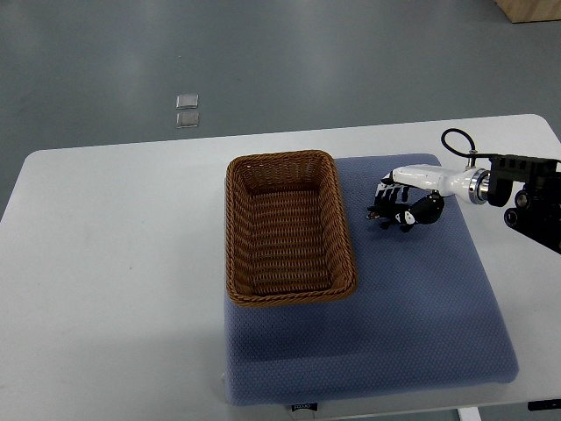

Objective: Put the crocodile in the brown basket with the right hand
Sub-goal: 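Close the right hand's fingers around the crocodile toy, then lift the crocodile with the right hand and carry it over the basket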

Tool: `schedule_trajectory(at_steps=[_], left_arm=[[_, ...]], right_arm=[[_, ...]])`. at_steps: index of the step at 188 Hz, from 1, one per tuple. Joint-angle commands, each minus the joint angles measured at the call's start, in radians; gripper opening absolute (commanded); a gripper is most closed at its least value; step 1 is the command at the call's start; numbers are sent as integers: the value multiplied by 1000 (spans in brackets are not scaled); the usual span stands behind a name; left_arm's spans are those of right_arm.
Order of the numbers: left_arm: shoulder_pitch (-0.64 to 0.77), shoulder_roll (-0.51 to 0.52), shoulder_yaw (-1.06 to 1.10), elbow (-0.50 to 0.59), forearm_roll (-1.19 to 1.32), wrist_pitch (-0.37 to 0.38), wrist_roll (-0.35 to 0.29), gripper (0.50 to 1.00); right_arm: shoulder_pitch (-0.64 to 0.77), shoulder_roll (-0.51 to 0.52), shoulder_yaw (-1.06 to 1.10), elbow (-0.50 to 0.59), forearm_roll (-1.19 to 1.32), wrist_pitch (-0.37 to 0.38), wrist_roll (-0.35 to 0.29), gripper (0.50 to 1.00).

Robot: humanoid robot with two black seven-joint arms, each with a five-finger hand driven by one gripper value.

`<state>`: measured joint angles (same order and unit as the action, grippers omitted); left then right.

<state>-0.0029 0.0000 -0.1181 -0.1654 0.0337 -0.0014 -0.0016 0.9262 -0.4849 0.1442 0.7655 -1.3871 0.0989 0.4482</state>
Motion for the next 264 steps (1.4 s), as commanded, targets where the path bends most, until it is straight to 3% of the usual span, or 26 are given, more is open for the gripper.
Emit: schedule_trajectory(at_steps=[1, 264], left_arm=[[0, 0, 0, 0, 0, 0, 0, 1000], [0, 0, 0, 0, 0, 0, 0, 1000]], right_arm=[[0, -1, 0, 0, 0, -2, 10, 500], [56, -41, 11, -9, 16, -18, 26, 500]])
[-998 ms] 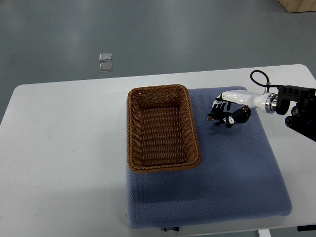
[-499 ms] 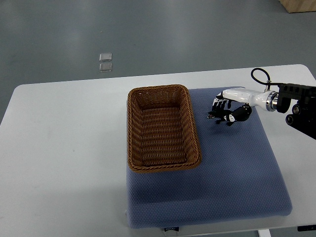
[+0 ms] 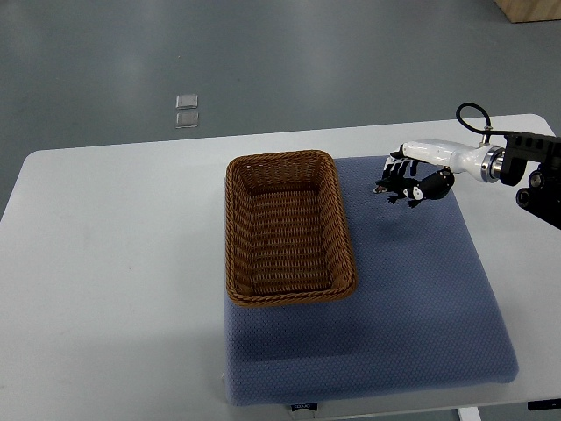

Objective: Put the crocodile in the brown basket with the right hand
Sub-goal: 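Lift the crocodile with the right hand and carry it over the basket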

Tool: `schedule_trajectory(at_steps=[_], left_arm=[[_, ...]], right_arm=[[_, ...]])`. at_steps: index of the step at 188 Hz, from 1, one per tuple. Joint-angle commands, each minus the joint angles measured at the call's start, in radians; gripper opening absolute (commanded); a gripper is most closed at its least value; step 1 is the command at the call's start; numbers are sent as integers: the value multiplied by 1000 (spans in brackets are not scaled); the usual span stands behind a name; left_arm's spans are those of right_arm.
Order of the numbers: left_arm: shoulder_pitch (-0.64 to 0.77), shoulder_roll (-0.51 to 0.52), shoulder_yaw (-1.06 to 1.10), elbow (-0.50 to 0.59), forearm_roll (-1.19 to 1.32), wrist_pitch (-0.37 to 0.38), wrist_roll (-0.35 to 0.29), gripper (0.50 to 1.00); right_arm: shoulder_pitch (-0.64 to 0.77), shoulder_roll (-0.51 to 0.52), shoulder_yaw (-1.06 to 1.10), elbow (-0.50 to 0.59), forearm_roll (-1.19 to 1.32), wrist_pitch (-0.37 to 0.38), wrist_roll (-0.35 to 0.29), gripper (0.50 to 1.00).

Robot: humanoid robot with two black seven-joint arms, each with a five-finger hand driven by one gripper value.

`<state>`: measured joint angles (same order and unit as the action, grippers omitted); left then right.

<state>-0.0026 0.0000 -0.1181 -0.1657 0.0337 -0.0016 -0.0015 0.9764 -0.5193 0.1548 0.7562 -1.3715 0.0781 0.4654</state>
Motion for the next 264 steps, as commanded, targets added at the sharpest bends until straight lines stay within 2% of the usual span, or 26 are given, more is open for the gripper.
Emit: schedule_trajectory(at_steps=[1, 68, 89, 154, 182, 210, 264], left_arm=[[0, 0, 0, 0, 0, 0, 0, 1000], [0, 0, 0, 0, 0, 0, 0, 1000], [0, 0, 0, 0, 0, 0, 0, 1000], [0, 0, 0, 0, 0, 0, 0, 1000], [0, 0, 0, 2, 0, 2, 0, 1000], [0, 0, 0, 0, 0, 0, 0, 1000], [0, 0, 0, 0, 0, 2, 0, 1000]], right_arm=[[7, -7, -1, 0, 0, 3, 10, 500], [85, 19, -11, 2, -1, 12, 42, 500], [114, 30, -11, 3, -4, 40, 44, 500], [197, 140, -11, 6, -1, 68, 45, 500], [228, 177, -11, 8, -4, 68, 84, 500], [251, 258, -12, 21, -14, 68, 85, 500], [280, 277, -70, 91, -52, 68, 85, 500]])
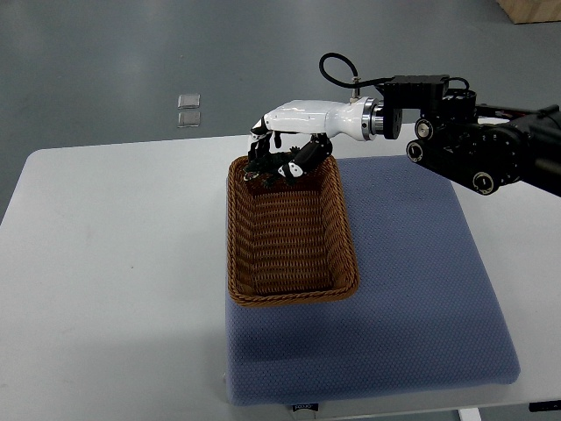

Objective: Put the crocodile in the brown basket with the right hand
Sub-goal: 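Lift the crocodile with the right hand and carry it over the basket, then lower the crocodile into the basket and open the right hand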

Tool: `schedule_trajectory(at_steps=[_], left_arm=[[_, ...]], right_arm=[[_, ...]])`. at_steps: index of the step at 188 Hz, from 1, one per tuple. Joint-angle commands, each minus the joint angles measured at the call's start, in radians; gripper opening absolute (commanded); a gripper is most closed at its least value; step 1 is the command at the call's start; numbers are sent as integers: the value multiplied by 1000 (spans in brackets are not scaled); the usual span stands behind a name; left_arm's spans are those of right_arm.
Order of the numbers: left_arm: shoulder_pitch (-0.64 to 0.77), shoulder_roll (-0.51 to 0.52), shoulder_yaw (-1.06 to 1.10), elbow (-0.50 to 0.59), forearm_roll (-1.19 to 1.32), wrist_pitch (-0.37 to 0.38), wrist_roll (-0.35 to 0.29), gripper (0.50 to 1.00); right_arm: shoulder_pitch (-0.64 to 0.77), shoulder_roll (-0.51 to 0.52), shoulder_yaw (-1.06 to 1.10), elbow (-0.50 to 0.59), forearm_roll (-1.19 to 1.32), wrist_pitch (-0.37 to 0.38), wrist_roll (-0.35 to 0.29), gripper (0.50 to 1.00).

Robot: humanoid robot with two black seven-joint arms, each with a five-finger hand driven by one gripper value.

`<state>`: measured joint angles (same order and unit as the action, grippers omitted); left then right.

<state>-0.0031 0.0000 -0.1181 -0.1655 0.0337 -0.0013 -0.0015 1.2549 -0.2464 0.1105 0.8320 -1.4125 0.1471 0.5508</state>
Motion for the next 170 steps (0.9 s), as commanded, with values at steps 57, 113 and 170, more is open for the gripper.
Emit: schedule_trajectory(at_steps=[57, 113, 170], left_arm=[[0, 0, 0, 0, 0, 0, 0, 1000], [0, 0, 0, 0, 0, 0, 0, 1000], [0, 0, 0, 0, 0, 0, 0, 1000]], right_arm=[[-34, 53, -60, 15, -22, -12, 0, 500], [-92, 90, -61, -1, -42, -14, -6, 500], [-129, 110, -61, -57, -42, -43, -12, 568]])
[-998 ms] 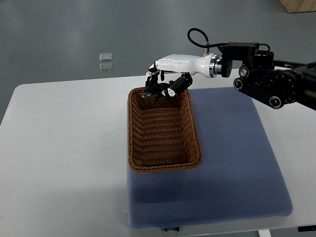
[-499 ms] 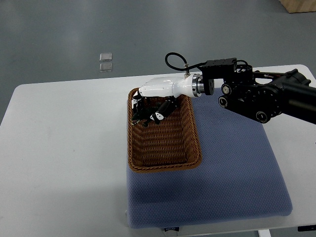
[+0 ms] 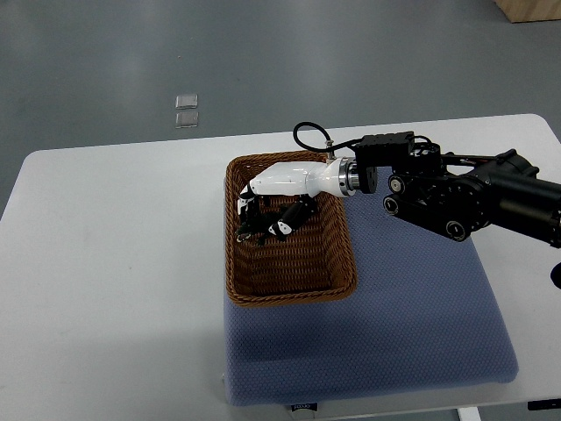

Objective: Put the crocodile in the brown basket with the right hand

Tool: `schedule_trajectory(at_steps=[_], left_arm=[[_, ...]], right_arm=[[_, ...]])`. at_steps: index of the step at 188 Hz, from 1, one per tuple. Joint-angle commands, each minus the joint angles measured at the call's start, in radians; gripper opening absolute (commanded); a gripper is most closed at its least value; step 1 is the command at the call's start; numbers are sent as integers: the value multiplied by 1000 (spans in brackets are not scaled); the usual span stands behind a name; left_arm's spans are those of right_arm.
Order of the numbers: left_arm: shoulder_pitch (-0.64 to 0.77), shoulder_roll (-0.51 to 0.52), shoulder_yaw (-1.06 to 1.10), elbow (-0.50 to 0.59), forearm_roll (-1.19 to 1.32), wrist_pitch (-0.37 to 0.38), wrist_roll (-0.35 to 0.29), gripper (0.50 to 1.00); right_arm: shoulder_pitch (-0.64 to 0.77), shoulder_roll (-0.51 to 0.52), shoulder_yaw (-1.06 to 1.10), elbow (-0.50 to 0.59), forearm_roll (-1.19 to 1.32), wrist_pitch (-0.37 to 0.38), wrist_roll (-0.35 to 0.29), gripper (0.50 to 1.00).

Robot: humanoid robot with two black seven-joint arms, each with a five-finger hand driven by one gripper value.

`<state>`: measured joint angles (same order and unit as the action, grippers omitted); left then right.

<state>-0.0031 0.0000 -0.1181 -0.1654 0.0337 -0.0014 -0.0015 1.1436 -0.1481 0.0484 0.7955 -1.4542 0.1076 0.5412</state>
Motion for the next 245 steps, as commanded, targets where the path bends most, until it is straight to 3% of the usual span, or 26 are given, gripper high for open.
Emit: schedule_trajectory(at_steps=[1, 12, 26, 46, 51, 57, 104, 123, 135, 177, 208, 222, 245], left_arm=[[0, 0, 0, 0, 0, 0, 0, 1000], [0, 0, 0, 0, 0, 0, 0, 1000], [-1, 0, 0, 0, 0, 0, 0, 1000], [0, 0, 0, 0, 0, 0, 0, 1000], [-1, 0, 0, 0, 0, 0, 0, 1000], [0, 0, 0, 1, 0, 0, 0, 1000], [0, 0, 0, 0, 0, 0, 0, 1000], [-2, 0, 0, 0, 0, 0, 0, 1000], [0, 0, 0, 0, 0, 0, 0, 1000], [-1, 0, 0, 0, 0, 0, 0, 1000], [0, 0, 0, 0, 0, 0, 0, 1000], [-1, 0, 0, 0, 0, 0, 0, 1000], [0, 0, 0, 0, 0, 0, 0, 1000]], right_arm=[[-19, 12, 1, -22, 0, -3, -3, 576], [-27, 13, 1, -29, 0, -5, -4, 623], [-34, 16, 1, -35, 0, -13, -4, 735], [-47, 15, 1, -42, 0, -42, -4, 850], [-47, 15, 1, -45, 2, -52, -4, 901], [-47, 15, 2, -48, 8, -63, -4, 917], [-34, -5, 25, -50, 26, -77, -3, 924], [-24, -24, 61, -50, 90, -31, -6, 921], [-21, -47, 84, -50, 158, 38, -15, 921], [-39, -99, 248, -50, 592, 216, -213, 924], [-41, -131, 275, -82, 997, 274, -359, 924], [-53, -130, 272, -116, 1127, 284, -394, 924], [-99, -128, 281, -154, 1247, 287, -400, 924]])
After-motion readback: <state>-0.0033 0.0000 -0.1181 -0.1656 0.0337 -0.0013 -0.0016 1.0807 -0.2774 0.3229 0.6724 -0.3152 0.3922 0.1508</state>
